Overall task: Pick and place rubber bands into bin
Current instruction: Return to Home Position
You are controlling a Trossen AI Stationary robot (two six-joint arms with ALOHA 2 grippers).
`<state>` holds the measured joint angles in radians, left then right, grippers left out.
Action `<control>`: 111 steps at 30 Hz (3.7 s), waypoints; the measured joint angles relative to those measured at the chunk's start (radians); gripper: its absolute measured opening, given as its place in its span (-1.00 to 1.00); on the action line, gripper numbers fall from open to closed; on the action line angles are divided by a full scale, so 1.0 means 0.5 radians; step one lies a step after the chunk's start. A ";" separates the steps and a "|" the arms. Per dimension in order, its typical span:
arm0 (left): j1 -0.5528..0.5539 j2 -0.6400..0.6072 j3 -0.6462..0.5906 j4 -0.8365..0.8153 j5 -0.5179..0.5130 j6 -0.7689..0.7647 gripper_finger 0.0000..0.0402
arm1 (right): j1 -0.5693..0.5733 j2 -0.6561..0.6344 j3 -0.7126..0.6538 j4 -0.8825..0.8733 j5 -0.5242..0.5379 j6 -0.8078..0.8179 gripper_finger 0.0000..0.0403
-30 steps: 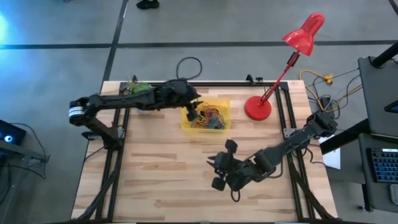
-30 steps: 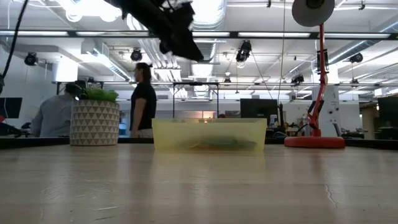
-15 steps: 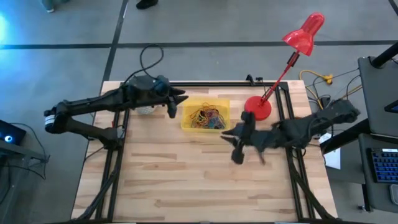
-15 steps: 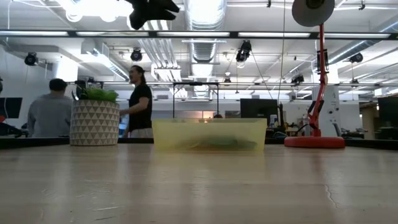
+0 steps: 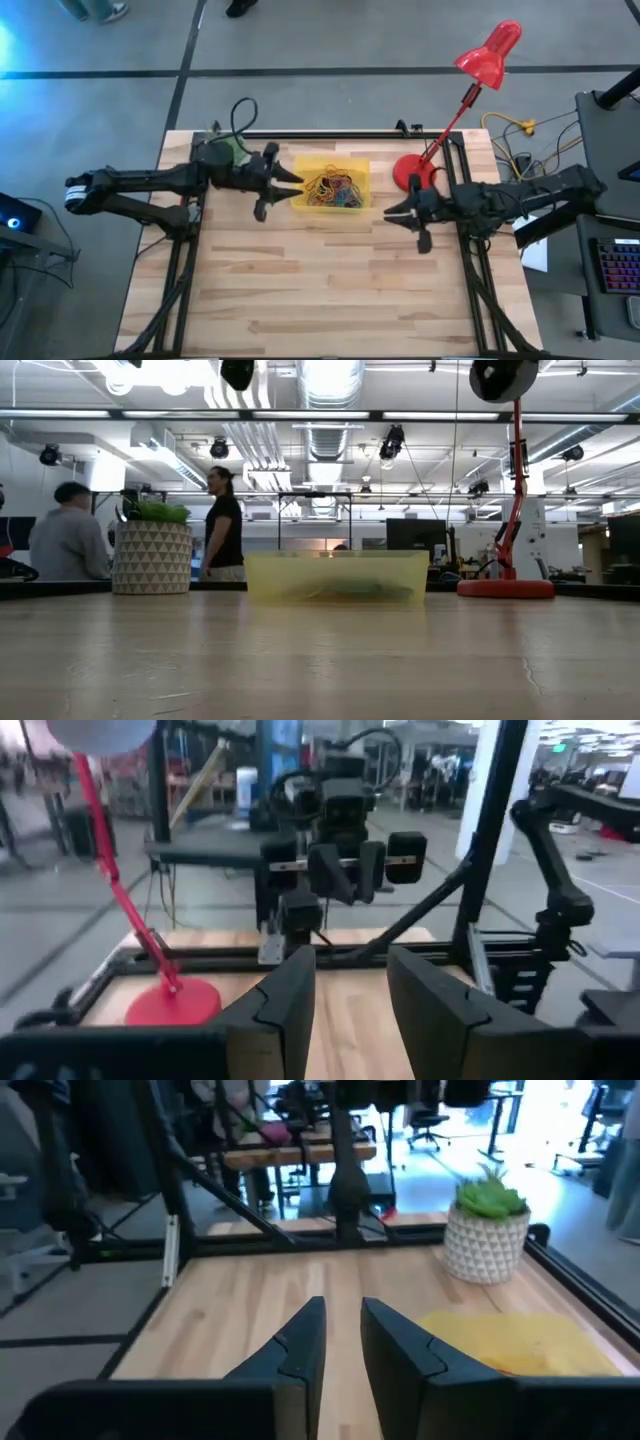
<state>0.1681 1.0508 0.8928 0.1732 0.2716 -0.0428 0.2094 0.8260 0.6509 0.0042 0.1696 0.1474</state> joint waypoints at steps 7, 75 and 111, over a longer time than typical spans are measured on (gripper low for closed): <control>-0.032 -0.119 -0.600 0.841 0.016 -0.005 -0.44 | -0.001 -0.409 -0.379 0.173 -0.040 0.004 -0.72; -0.270 -2.025 -1.773 0.339 0.218 -0.103 -0.44 | -0.190 -1.651 -1.283 0.147 0.139 0.251 -0.72; -0.267 -1.598 -1.775 -0.268 -0.300 -0.055 -0.44 | -0.190 -1.621 -1.282 0.102 0.346 0.156 -0.72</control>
<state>0.0345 0.2516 0.0055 0.0390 0.1218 -0.0703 0.1147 0.0154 0.0097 0.0553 0.3424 0.2253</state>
